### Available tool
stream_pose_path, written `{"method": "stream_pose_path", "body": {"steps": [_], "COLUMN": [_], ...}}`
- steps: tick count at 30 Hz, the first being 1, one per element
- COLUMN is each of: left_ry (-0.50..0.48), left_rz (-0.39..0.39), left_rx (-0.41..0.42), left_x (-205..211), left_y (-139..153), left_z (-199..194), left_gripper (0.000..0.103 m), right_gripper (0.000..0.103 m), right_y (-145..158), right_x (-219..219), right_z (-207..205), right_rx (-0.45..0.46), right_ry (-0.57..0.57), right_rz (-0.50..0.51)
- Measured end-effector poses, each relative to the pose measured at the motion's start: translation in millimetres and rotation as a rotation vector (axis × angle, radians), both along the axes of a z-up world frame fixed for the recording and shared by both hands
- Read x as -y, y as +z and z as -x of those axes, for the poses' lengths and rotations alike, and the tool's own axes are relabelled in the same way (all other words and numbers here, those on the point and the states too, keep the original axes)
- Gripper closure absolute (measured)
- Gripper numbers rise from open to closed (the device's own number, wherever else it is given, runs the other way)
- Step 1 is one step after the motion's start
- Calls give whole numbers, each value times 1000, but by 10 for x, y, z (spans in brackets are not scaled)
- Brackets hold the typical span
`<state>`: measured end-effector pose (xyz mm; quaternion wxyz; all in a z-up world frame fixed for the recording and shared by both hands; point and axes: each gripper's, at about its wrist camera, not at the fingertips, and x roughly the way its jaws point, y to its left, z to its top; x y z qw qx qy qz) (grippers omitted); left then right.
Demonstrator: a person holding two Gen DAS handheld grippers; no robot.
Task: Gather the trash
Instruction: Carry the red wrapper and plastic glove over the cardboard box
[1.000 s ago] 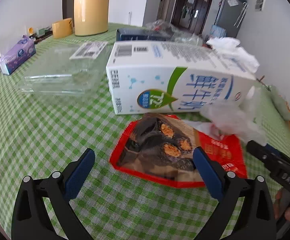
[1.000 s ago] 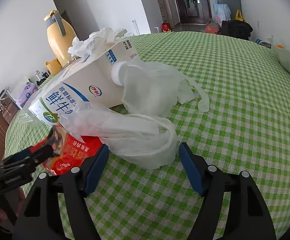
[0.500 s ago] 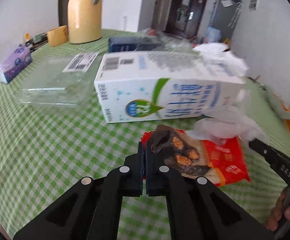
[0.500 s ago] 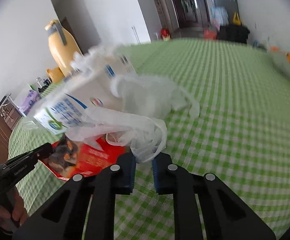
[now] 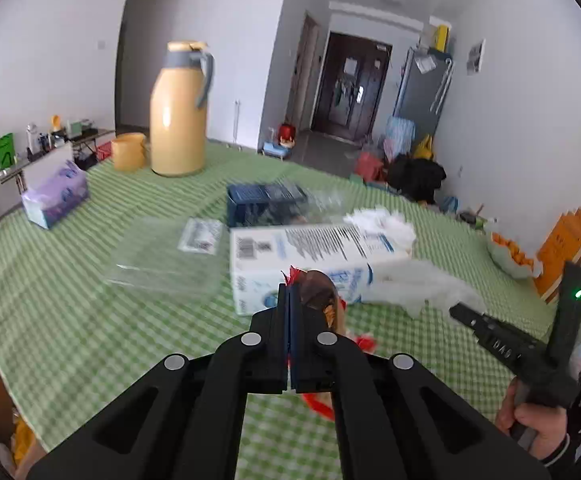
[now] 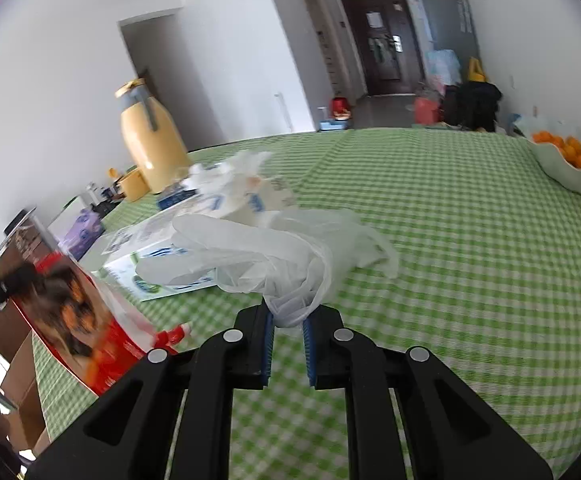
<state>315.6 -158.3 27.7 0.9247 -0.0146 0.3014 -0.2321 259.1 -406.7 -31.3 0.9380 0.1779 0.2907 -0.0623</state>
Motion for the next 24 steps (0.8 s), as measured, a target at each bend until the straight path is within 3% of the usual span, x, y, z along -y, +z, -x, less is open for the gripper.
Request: {"method": "stream_pose_path", "body": {"steps": [6, 12, 18, 24], "left_ry": [102, 291, 512, 727], "left_rz": [29, 41, 55, 54], "left_rx": [82, 111, 128, 104], "left_x": [-699, -1680, -2882, -4003], "left_y": [285, 400, 386, 192], "left_z": [99, 124, 264, 540], "left_gripper": [103, 103, 103, 103], "right_gripper": [90, 90, 90, 90], "right_y": [120, 222, 224, 81], "right_x": [-453, -1163, -2332, -3742], "right_z": [-114, -433, -900, -1176], "right_rx": [-6, -11, -46, -91], "right_ry": [85, 226, 462, 728], "right_rz": [34, 60, 117, 181]}}
